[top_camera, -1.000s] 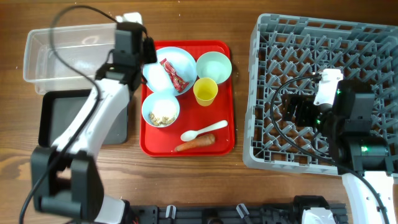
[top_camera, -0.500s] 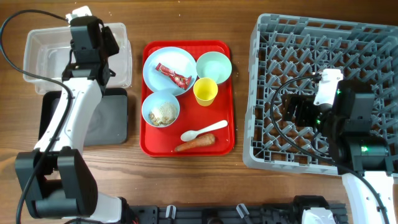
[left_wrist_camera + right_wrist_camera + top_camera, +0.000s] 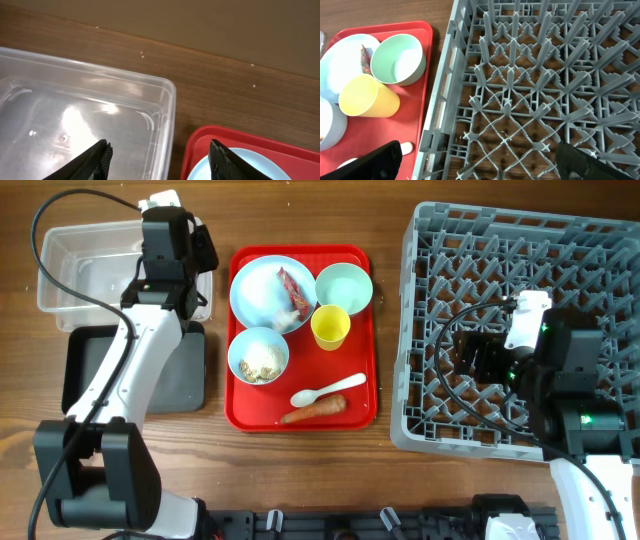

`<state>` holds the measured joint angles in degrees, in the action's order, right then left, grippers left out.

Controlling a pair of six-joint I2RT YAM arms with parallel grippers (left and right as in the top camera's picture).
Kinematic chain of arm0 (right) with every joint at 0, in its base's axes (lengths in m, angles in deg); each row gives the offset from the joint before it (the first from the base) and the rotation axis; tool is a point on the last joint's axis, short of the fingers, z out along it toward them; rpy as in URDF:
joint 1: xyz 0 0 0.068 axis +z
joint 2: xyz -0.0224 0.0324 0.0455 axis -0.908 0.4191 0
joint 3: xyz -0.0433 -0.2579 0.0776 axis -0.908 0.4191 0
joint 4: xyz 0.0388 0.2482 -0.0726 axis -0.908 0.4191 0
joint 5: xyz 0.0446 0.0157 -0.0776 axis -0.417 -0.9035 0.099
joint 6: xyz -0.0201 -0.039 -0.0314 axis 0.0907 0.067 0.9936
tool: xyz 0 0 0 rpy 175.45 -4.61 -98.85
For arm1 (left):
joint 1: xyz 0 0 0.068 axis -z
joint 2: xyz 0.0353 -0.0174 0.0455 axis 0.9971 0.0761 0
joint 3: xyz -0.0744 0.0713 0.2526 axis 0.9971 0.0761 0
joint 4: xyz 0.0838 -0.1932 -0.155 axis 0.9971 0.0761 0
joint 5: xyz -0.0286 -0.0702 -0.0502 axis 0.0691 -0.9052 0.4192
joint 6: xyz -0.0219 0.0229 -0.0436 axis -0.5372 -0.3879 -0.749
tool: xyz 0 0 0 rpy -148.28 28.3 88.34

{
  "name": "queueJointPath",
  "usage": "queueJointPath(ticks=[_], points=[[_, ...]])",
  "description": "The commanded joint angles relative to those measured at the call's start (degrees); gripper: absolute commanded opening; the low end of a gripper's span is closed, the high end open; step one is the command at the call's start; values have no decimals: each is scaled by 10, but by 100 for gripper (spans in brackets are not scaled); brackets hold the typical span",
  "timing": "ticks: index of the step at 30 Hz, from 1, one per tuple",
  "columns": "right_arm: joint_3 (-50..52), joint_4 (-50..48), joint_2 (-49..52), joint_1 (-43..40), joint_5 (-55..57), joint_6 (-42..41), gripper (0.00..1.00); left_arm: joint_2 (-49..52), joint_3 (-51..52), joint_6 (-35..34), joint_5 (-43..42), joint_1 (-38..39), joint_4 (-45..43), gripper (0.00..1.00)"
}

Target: Sort waste into correct bins and load items into the dishwasher rack

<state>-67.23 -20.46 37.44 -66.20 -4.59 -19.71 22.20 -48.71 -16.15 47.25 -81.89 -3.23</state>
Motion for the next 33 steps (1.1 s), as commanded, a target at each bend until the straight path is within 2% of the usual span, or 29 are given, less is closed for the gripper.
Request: queueJointPath(ticks=[1,7,12,15,18,23,33], points=[[-13,-3,1,-2,-9,-7,100,-7,-3,1,-2,3,9,64],[-13,-3,1,-2,-9,-7,100,2,-3,0,-124,26,50,62],[-13,-3,1,-2,-9,-7,100,43,-3,-2,-191,53,99,62],[-13,-2,1,-2,-9,-7,100,70,-3,-1,-219,70,110,58],[-13,-1,1,-2,-9,-7,100,97,-3,-1,-223,97,115,54],[-13,-1,1,-2,-9,-7,100,112,-3,11,-222,138,116,54],[-13,-1,1,-2,-9,-7,100,154,-3,20,-181,155,136,55]])
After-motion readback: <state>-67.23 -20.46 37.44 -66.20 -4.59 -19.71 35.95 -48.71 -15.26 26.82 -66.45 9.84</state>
